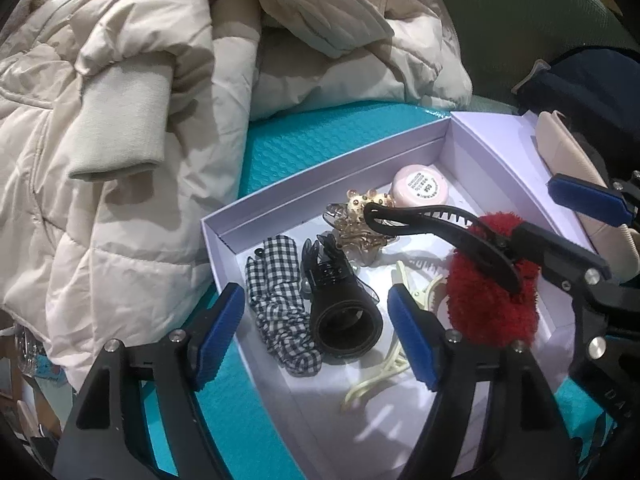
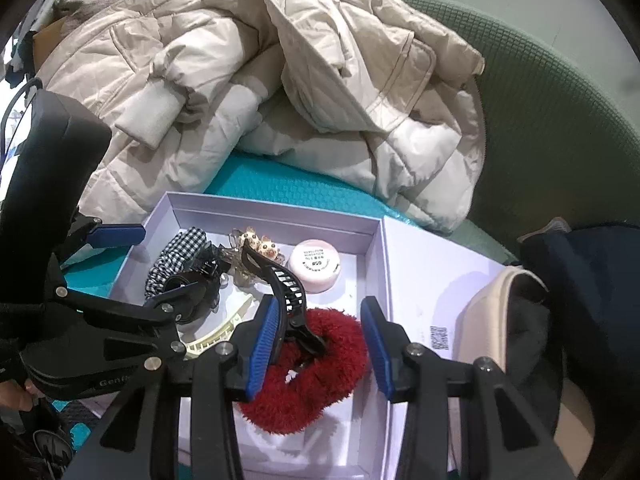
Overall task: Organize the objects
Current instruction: 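Lower the hair tie into the box with the left tool while the right tool lowers the claw clip, then open both tools to release the hair tie and claw clip in the box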
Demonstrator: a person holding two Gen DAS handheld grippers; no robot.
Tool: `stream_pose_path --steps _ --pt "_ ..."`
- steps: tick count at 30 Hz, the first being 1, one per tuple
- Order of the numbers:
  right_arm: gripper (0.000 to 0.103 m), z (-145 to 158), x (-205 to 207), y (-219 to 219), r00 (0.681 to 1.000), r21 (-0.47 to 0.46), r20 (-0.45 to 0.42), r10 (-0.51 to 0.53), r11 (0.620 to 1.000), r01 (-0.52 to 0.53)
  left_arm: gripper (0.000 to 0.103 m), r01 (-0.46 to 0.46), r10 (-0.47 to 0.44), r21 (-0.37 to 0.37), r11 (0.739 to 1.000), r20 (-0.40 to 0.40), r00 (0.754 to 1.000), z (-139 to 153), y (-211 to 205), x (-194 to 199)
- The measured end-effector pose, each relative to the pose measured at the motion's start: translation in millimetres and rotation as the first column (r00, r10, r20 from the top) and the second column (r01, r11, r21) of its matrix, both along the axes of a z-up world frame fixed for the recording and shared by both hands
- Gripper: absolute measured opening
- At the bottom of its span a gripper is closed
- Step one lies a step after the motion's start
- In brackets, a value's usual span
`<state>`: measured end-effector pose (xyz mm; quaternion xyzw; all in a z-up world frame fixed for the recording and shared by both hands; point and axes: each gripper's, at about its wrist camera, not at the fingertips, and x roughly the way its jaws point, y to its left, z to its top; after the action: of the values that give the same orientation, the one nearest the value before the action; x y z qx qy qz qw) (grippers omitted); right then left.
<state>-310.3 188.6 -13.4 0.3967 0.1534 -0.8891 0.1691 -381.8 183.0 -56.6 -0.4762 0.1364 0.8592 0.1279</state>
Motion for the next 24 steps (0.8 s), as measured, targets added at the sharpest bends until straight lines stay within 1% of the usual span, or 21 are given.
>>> stream_pose_path --steps 4,10,13,16,24 --pt "0.044 13.7 8.7 1.4 1.0 0.0 -0.013 -0.003 1.0 0.003 0.073 -0.017 0.017 0.025 1.0 -0.004 1.0 12.9 -9.5 6.9" --pt "0.046 39.6 27.0 3.9 0.999 -0.014 -0.047 -0.009 1.0 0.008 0.073 -0.023 0.024 0.042 0.999 -0.032 0.999 42.5 -20.2 23.7" --pt "0.047 54.9 38.9 3.9 0.998 -0.016 -0.068 -0.009 1.0 0.008 0.073 -0.033 0.035 0.043 0.999 -0.052 0.998 60.1 -26.4 34.3" --pt "0.049 72.3 53.5 3.9 0.996 -0.021 -0.094 -0.005 1.0 0.003 0.073 -0.036 0.04 0.06 0.998 -0.062 0.997 79.1 -32.4 45.9" --pt "0.057 113.3 94.2 7.3 0.988 -0.046 -0.151 -0.011 0.999 0.004 0.073 -0.045 0.053 0.082 0.996 -0.103 0.993 127.2 -49.0 83.6"
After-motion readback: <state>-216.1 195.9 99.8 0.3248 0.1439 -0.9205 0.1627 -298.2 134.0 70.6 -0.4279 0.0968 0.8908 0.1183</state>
